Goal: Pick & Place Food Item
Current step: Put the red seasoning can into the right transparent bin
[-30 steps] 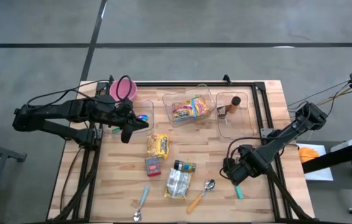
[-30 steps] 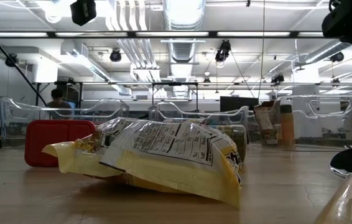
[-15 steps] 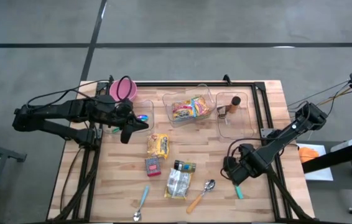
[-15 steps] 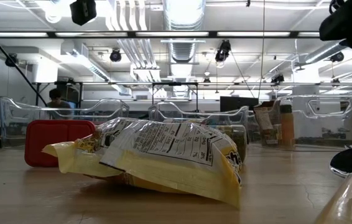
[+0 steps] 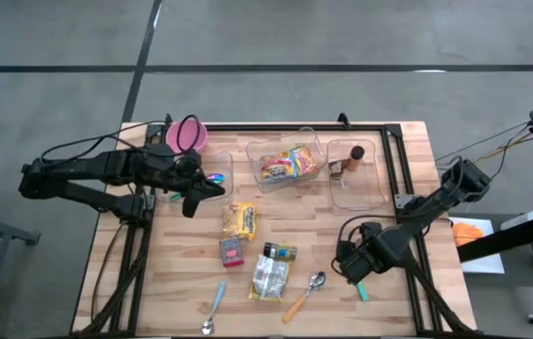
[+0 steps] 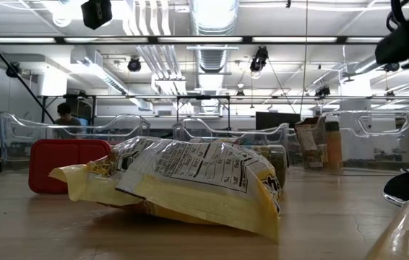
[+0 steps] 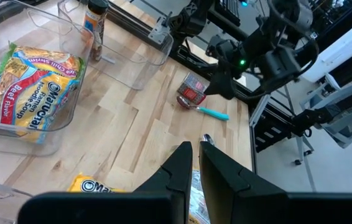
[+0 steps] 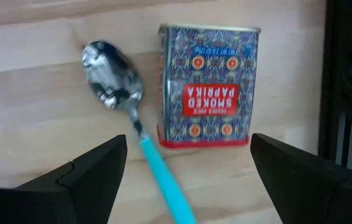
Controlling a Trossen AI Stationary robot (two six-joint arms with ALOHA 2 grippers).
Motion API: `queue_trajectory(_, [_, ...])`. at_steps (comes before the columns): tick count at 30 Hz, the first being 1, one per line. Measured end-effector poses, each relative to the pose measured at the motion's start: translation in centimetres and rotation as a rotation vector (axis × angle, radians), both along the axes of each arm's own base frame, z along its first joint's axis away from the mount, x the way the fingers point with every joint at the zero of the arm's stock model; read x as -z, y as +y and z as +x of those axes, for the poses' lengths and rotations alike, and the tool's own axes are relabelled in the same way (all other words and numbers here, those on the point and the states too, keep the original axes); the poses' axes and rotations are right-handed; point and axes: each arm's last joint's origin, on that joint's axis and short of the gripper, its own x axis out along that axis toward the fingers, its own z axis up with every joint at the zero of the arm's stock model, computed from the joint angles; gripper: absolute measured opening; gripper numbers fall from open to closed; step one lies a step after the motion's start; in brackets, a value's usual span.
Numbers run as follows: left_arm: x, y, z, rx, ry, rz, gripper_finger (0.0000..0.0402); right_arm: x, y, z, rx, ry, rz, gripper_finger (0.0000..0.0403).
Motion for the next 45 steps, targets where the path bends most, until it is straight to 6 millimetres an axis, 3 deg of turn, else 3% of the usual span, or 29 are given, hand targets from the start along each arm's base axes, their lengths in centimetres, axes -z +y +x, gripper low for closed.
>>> queue_trajectory(4, [0.0,0.0,0.0,-0.003,0.001,-0.01,0.004,1.2,0.5,0.2,-0.007,0.06,-0.001,0.0336])
queue_trajectory(9, [0.0,0.0,0.0,0.003,0.001,-0.02,0.004,1.4,0.9,-0.2,-0.007,0.074,-0.003,0.0336])
queue_trajectory(21, [-0.1,-0.1,0.0,0.006,-0.004,-0.059,0.004,3.6,-0.5,-1.8,-0.003,-0.031,0.026,0.0336])
queue_trajectory(45, [-0.1,0.0,0.1,-0.006,-0.009,-0.083,0.004,4.6,-1.4,-2.9,-0.027,-0.003,0.012,0.0336])
